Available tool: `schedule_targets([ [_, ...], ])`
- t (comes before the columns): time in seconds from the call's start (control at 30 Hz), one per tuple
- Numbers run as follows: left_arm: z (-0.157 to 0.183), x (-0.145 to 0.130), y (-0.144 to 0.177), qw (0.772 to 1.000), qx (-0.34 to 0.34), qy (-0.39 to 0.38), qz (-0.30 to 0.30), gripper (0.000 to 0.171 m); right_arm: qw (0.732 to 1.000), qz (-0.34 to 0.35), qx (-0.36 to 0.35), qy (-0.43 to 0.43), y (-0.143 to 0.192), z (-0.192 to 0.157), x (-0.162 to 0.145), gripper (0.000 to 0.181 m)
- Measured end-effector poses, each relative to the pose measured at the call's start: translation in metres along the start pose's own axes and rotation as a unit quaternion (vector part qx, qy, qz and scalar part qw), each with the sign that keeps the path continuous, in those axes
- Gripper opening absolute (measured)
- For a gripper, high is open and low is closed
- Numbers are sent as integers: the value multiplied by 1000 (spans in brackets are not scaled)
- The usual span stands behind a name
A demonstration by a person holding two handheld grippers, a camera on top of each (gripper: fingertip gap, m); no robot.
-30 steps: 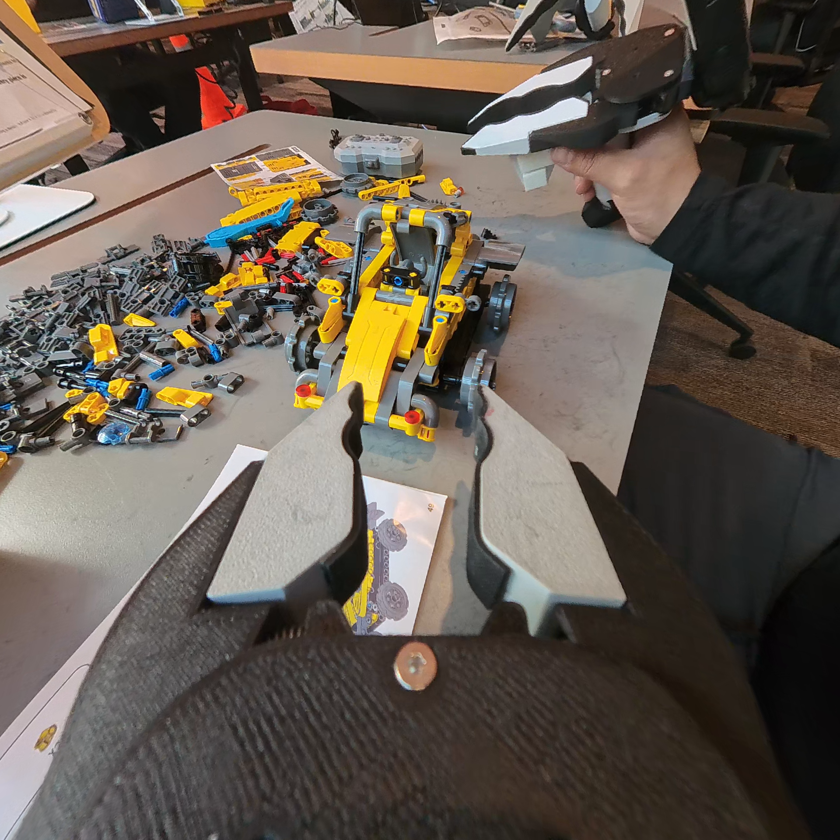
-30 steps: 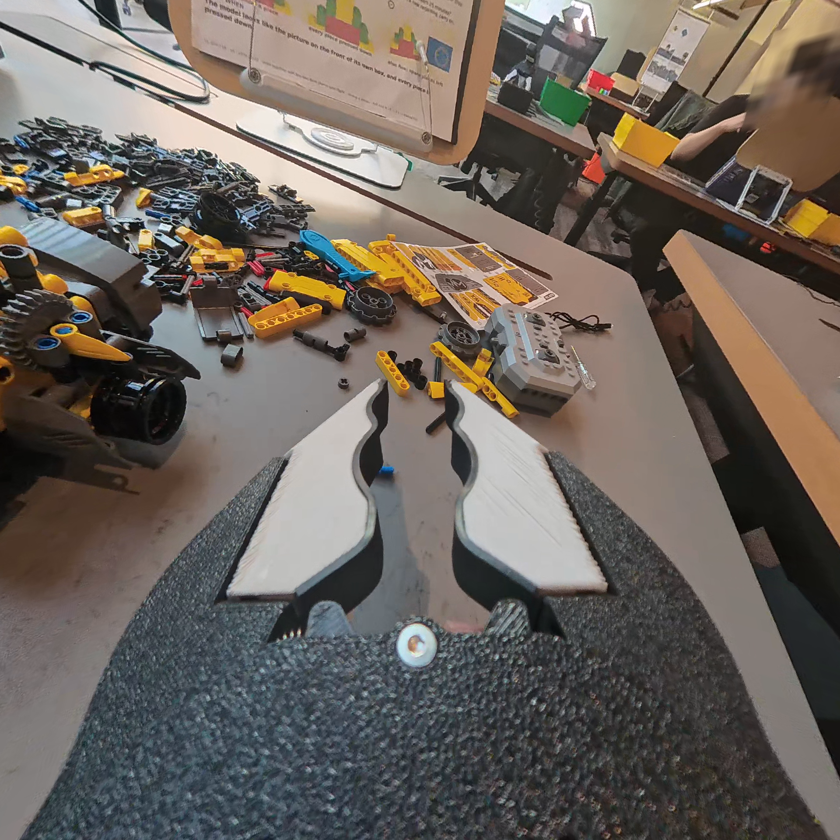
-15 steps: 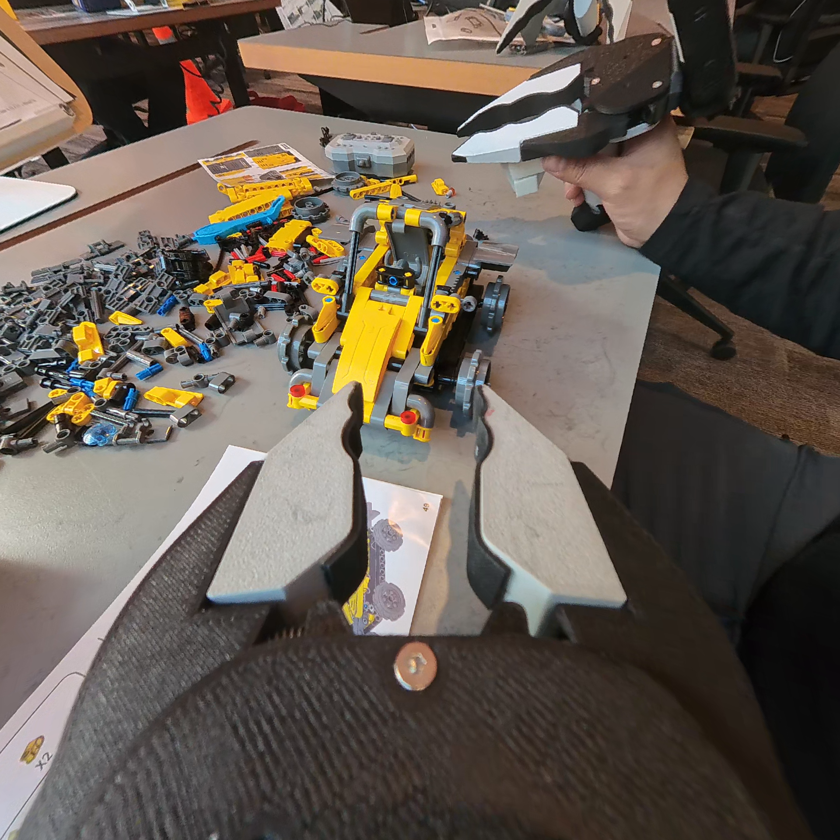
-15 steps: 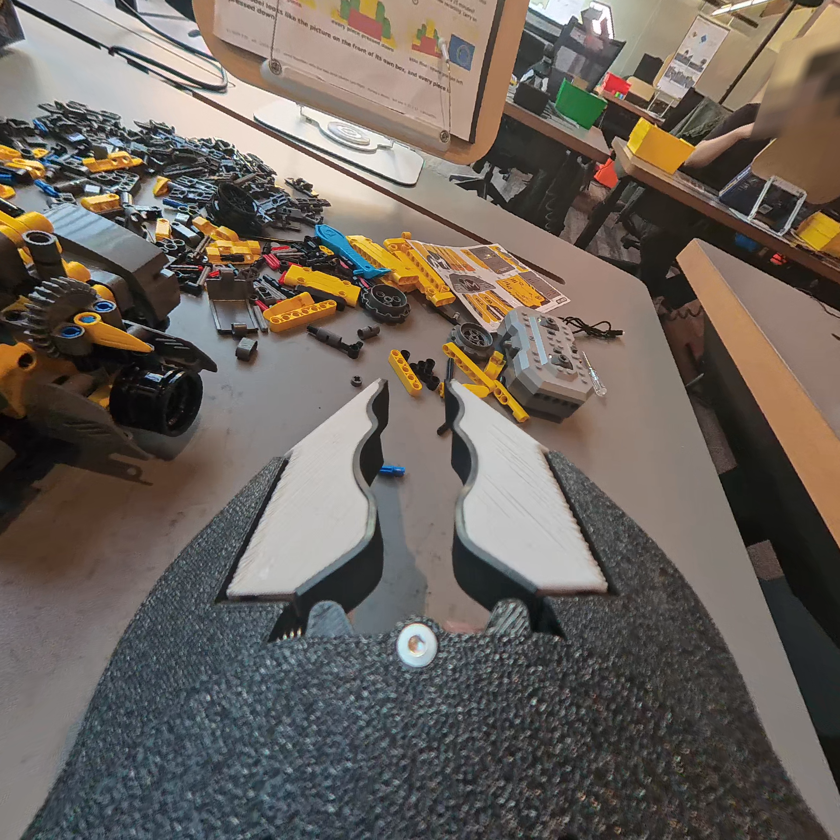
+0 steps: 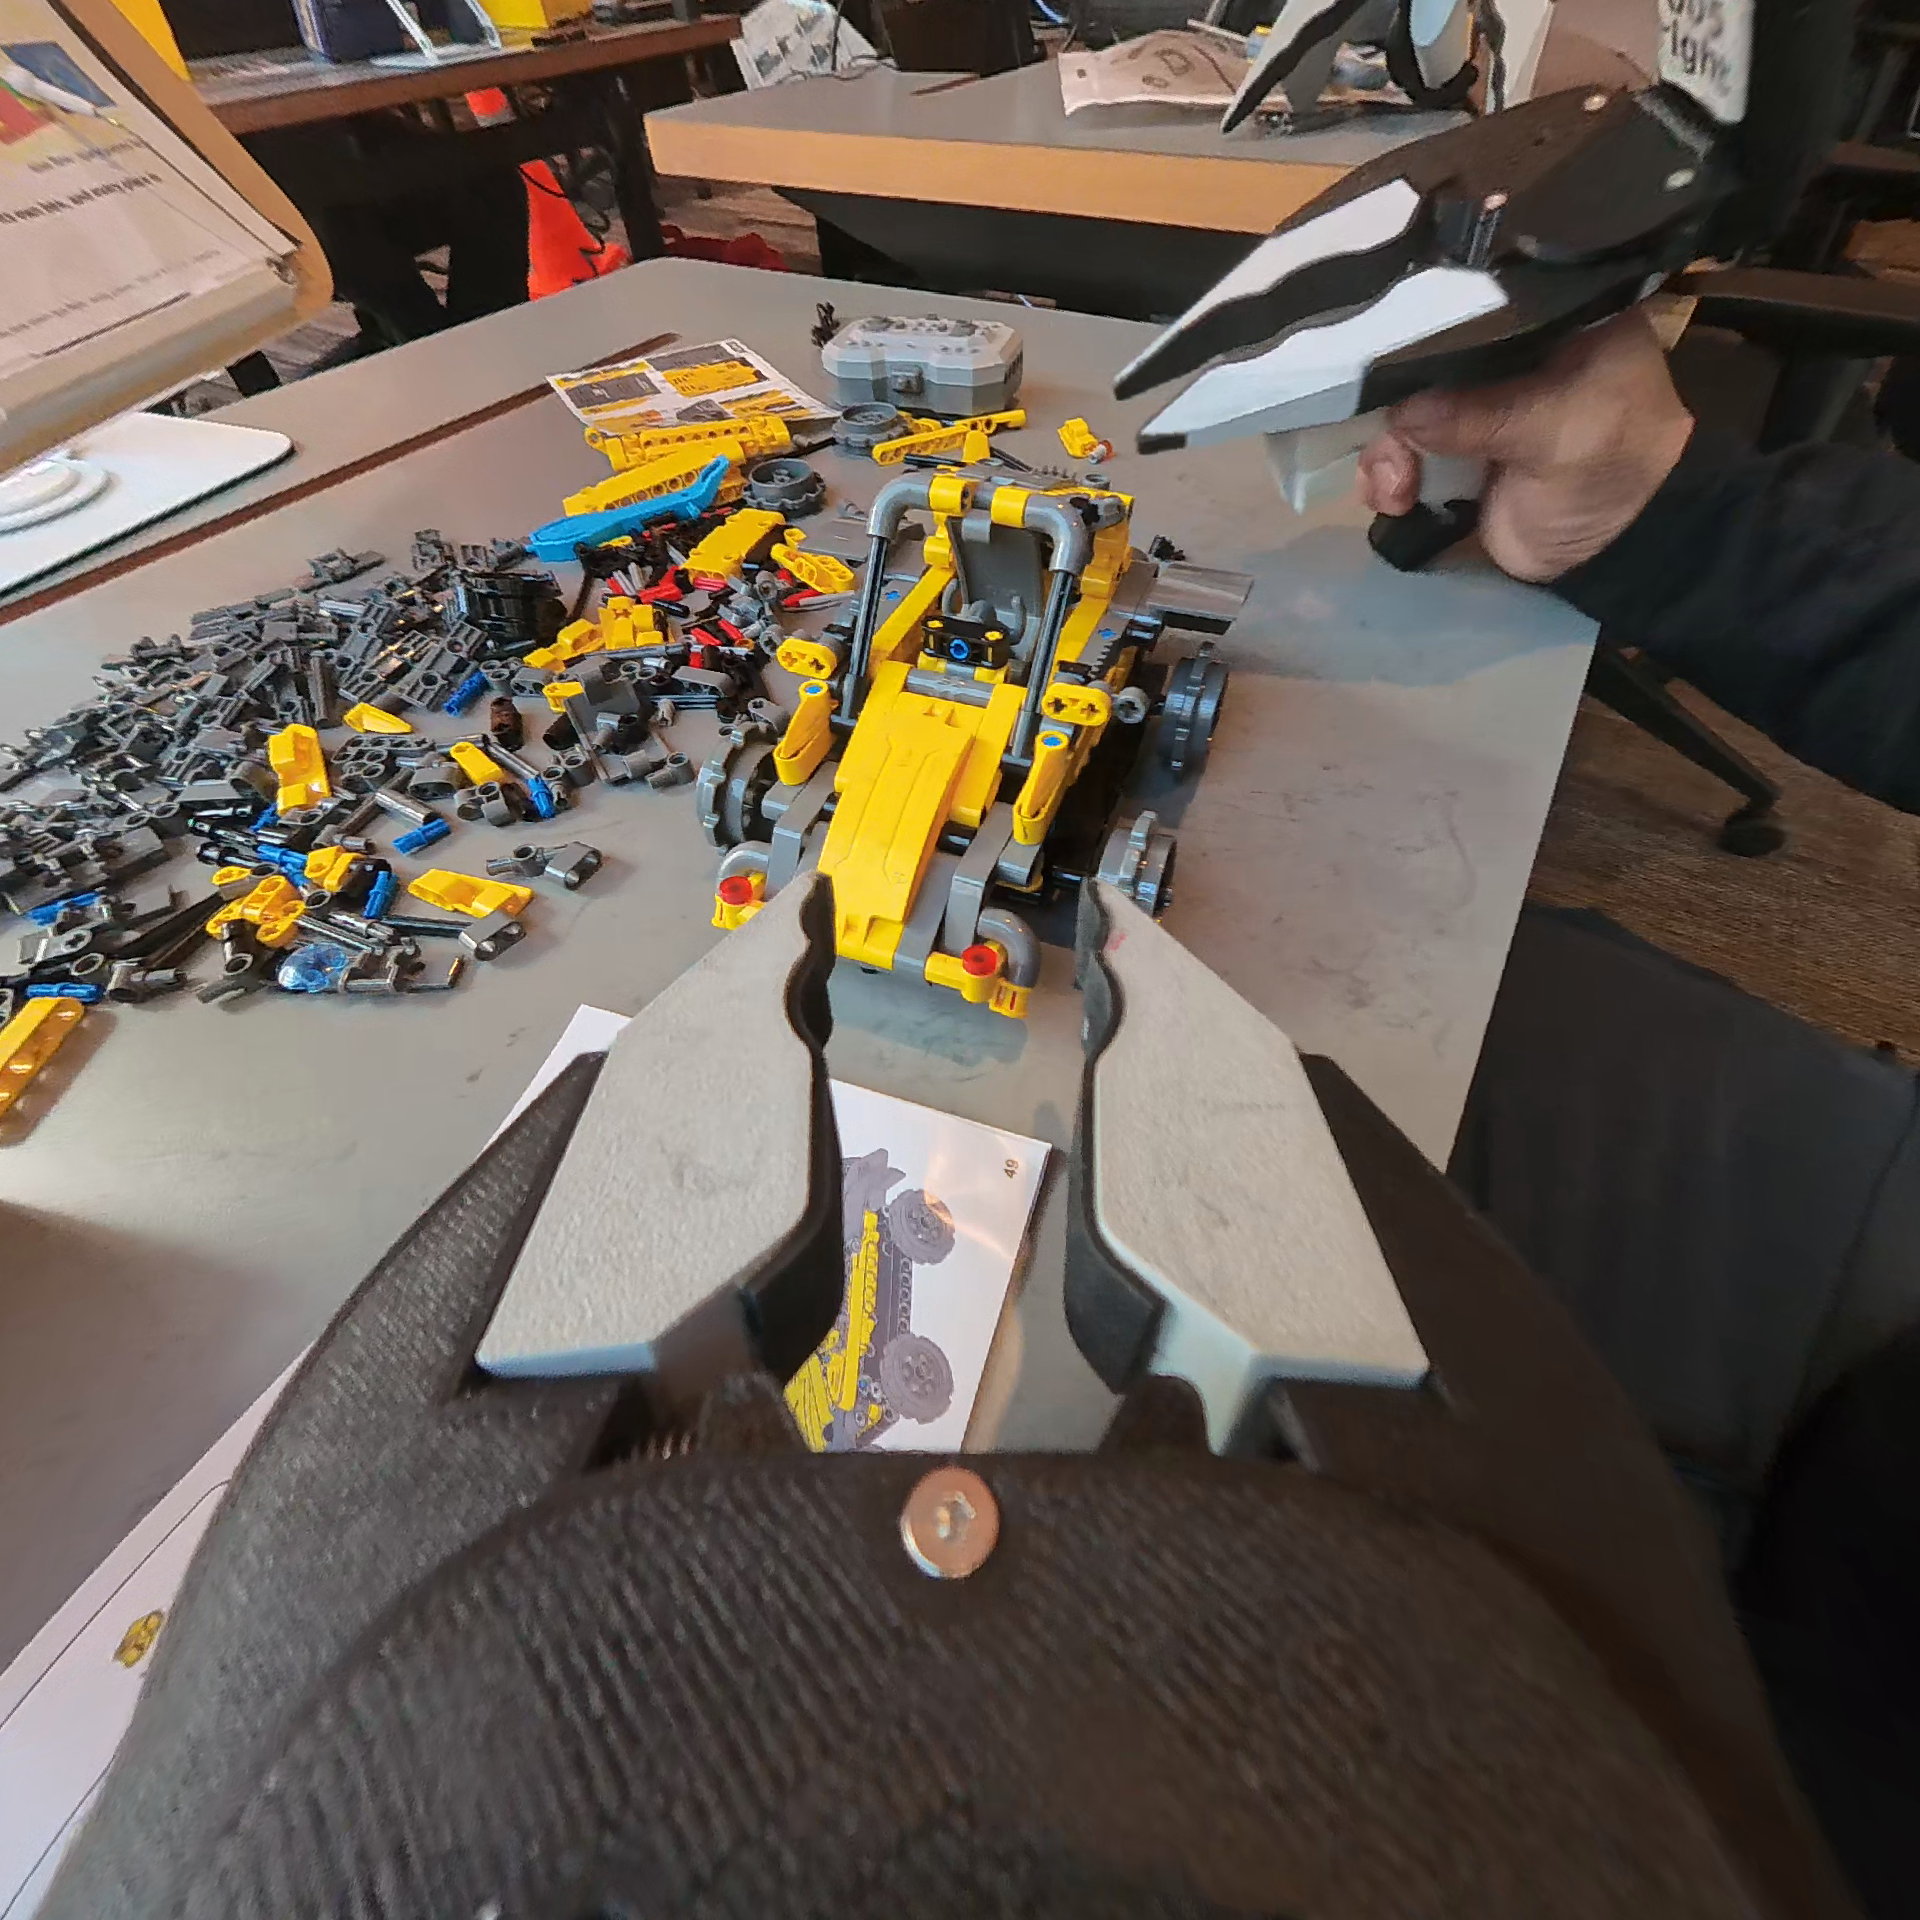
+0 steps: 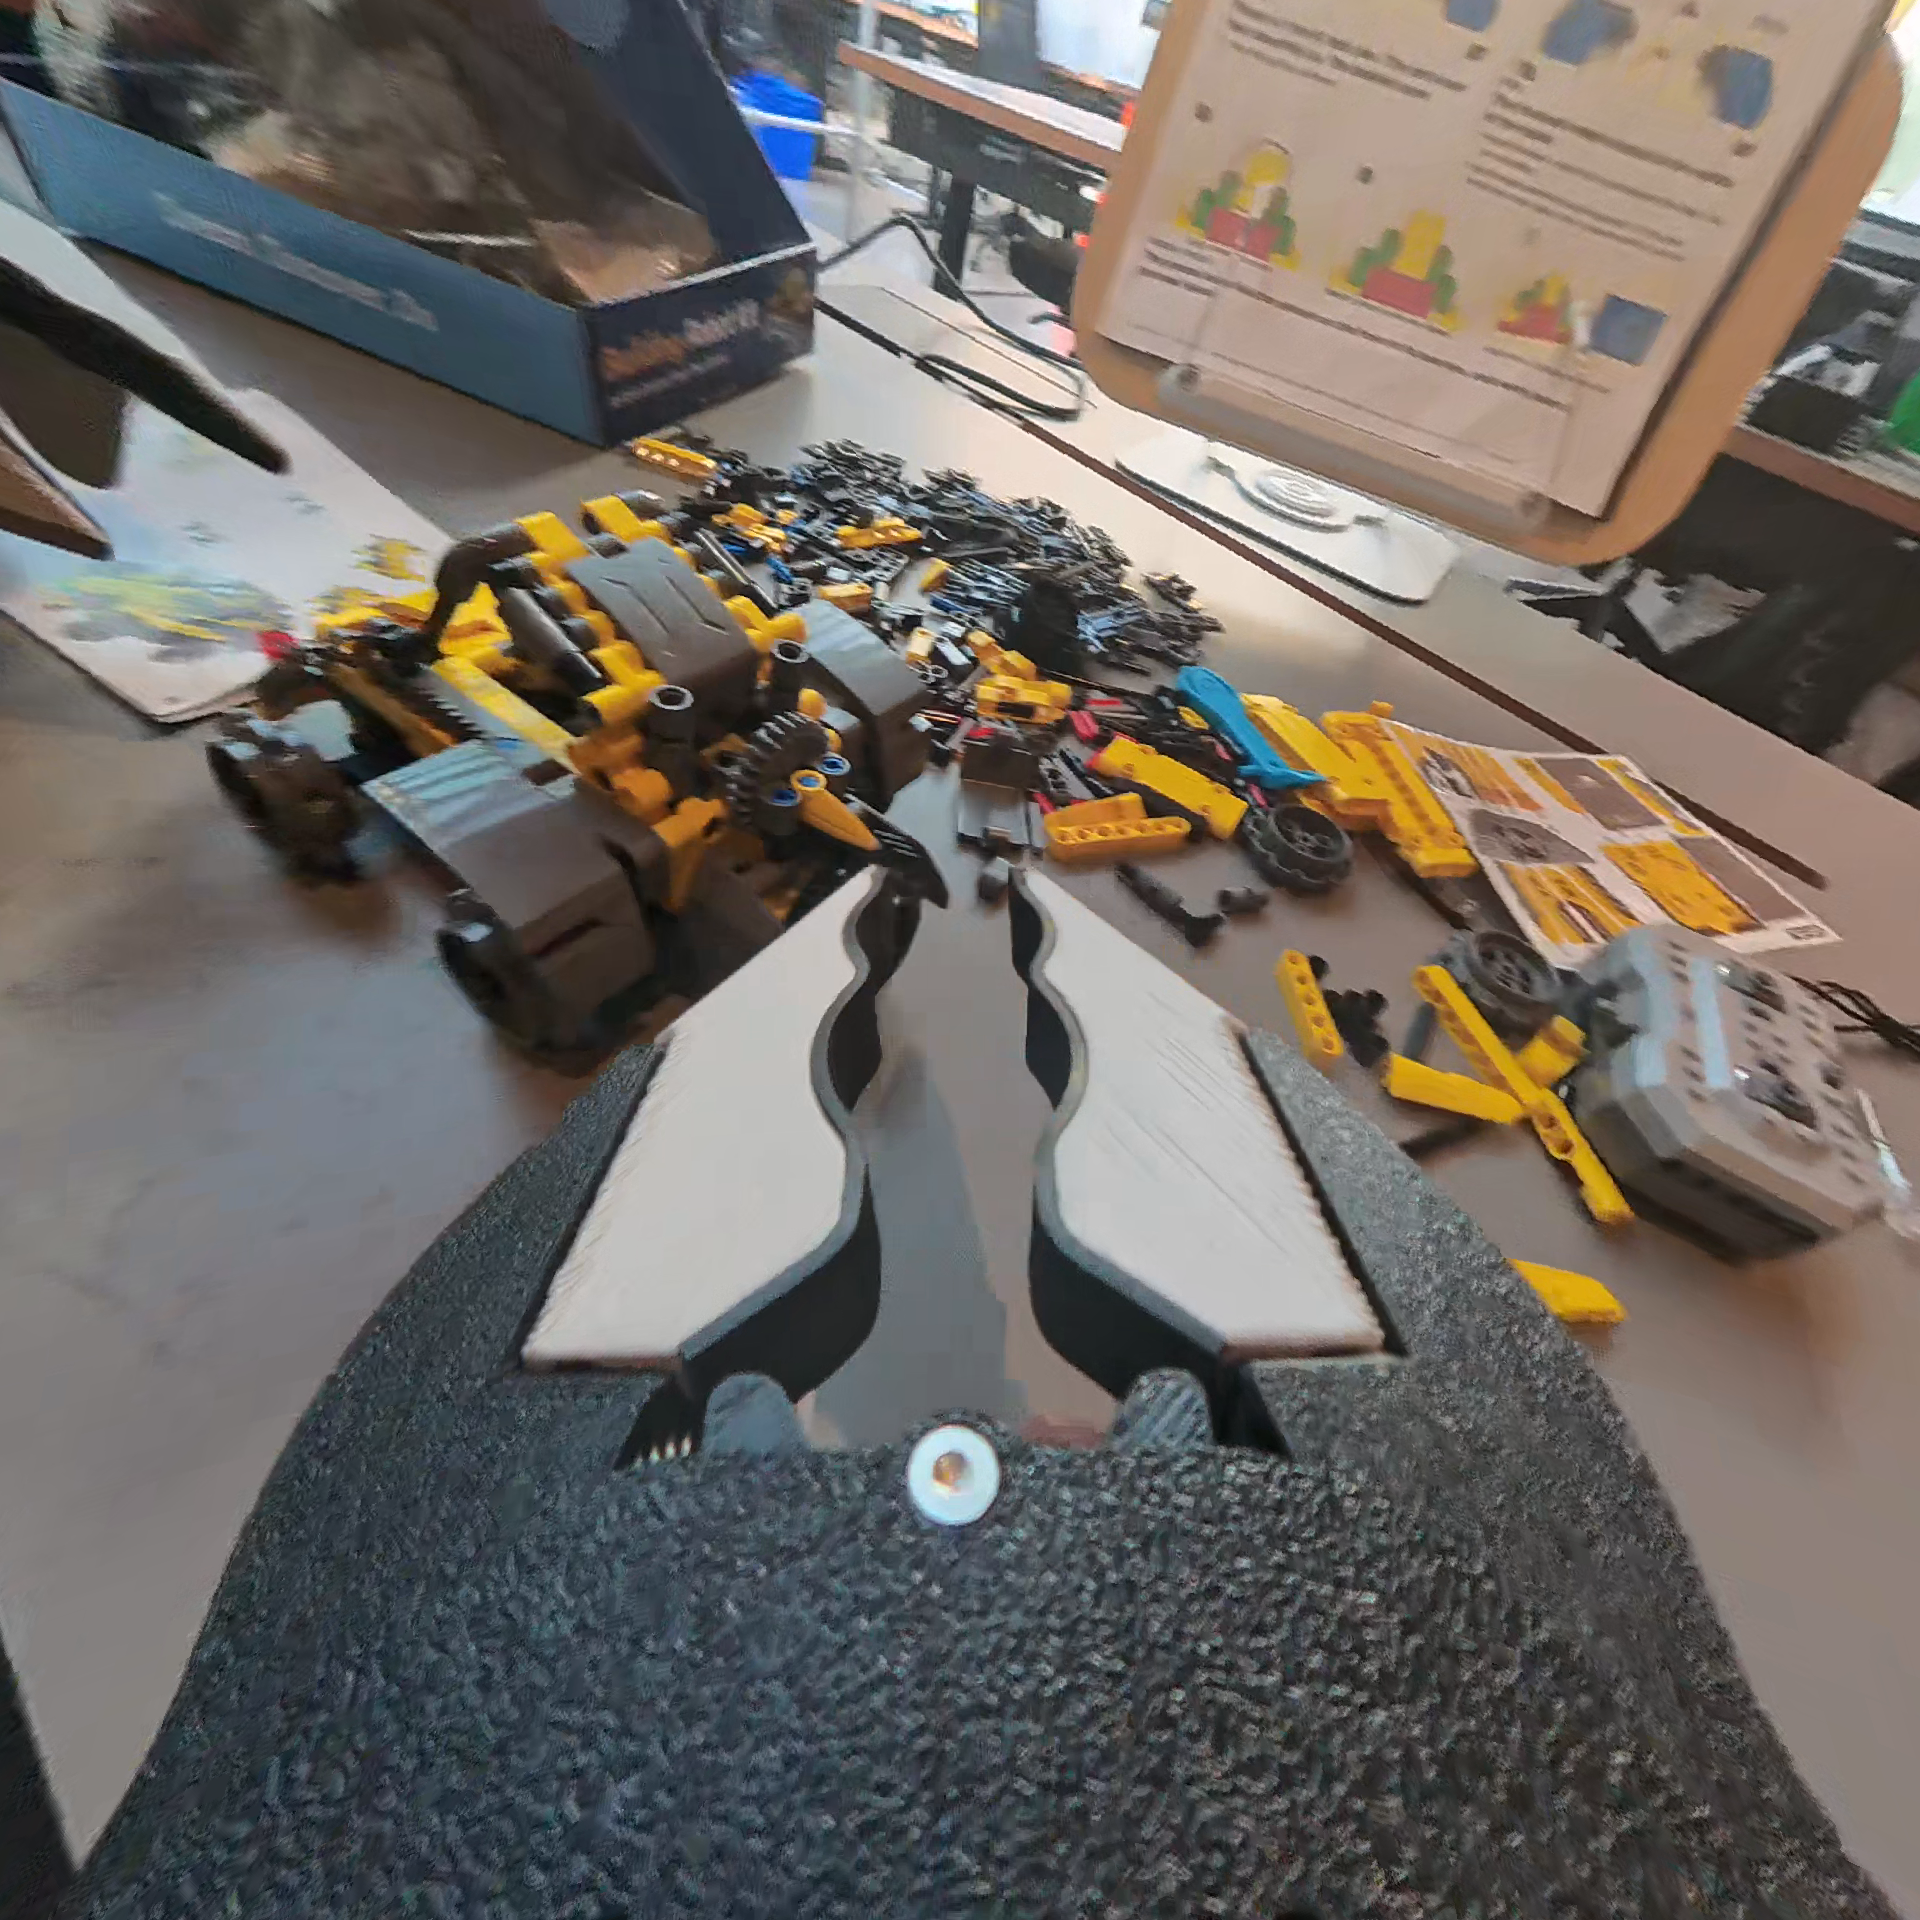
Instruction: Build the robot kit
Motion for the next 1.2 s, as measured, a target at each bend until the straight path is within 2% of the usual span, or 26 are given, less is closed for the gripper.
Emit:
schedule_targets([
  [0.13,0,-1,-1,1000,3,-5,-5,43,1000,14,4,-16,2,2,2,21],
  [0.53,2,-3,-3,1000,-2,-7,-12,43,1000,-10,-4,13,-2,-2,-1,22],
  [1.2,4,-3,-2,1000,-8,-11,-10,44,1000,-11,-9,7,-2,0,-2,22],
])
Point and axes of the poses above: each gripper's, where its closed fingertips meet, y back along the fingers, x out of its top, z = x × y across the jaws, the point moved 2 cm from there along y, back along the fingers, and after that the axes turned 12 degrees about y, right-handed, at the moved point
